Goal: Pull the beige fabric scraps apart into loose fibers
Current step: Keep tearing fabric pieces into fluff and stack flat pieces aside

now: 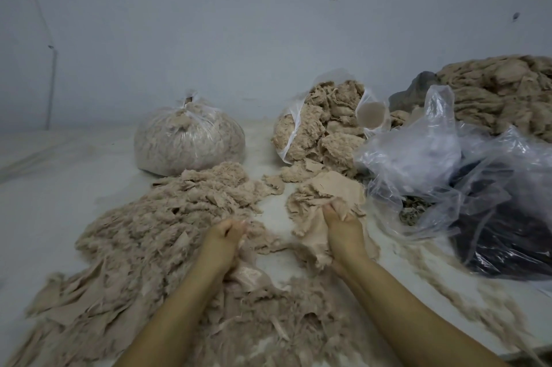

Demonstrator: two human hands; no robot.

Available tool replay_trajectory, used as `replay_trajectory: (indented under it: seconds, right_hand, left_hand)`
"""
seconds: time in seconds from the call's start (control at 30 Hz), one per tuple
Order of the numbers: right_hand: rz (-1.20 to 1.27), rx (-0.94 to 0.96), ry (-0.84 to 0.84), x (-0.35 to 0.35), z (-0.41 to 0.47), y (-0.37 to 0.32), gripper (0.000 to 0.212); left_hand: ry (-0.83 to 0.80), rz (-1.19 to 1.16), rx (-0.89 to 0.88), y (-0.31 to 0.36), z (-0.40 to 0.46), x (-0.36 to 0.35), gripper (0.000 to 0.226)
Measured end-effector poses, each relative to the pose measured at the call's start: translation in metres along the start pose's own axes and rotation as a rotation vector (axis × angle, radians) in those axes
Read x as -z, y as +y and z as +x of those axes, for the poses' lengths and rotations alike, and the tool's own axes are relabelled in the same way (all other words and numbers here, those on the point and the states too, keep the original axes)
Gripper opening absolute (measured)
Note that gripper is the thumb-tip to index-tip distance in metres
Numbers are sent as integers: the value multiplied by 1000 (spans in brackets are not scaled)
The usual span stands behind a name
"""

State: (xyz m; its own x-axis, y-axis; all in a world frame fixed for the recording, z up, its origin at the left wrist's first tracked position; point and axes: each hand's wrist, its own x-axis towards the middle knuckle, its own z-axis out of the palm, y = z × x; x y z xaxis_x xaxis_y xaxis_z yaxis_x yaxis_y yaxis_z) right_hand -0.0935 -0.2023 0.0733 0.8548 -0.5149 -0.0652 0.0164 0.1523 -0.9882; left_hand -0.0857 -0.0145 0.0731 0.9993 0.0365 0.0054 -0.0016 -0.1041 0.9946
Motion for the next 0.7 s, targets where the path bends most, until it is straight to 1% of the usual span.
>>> replay_trajectory:
  seconds: [0.07,0.13,0.17,0.2,0.27,0.3,0.33,0.43,0.5,0.57,0.63,0.67,0.7]
  right_hand:
    - [-21,-39,-32,-4,-2,3,22]
    - [16,-55,-55,-13,-8,6,24]
    - [30,-62,-63,-16,-11,7,25]
    - [31,-67,-72,-18,-14,9,27]
    - [-21,-50,-99,-18,-17,13,31]
    - [-50,-43,-108,-17,-16,16,32]
    - [-71,-41,-109,-17,-17,18,31]
    - [-80,-49,-118,-15,-16,18,24]
    - [-99,-56,-99,-11,-14,16,24]
    - [-106,-74,-72,-2,-5,14,27]
    - [-85,-74,-73,9,7,6,33]
    - [-119,-44,-75,13,15,2,34]
    - [-251,22,-60,18,23,-2,34]
  left_hand:
    - [-157,-12,-1,3,-4,-5,33]
    - [-312,25,64,4,-13,-22,46]
    - [-331,26,74,4,-16,-30,49]
    - [-302,-8,56,3,-17,-36,42]
    - [-138,-111,13,1,-13,-38,16]
    - [-58,-148,17,0,-10,-37,15]
    - [-18,-181,28,-1,-6,-36,17]
    - [3,-294,38,-3,-5,-33,29]
    - [55,-343,81,-4,-3,-25,32]
    - [93,-275,94,-4,1,-11,33]
    - [38,-101,52,-3,3,0,36]
    - [6,12,12,-2,3,4,36]
    - [-3,141,-49,0,4,7,33]
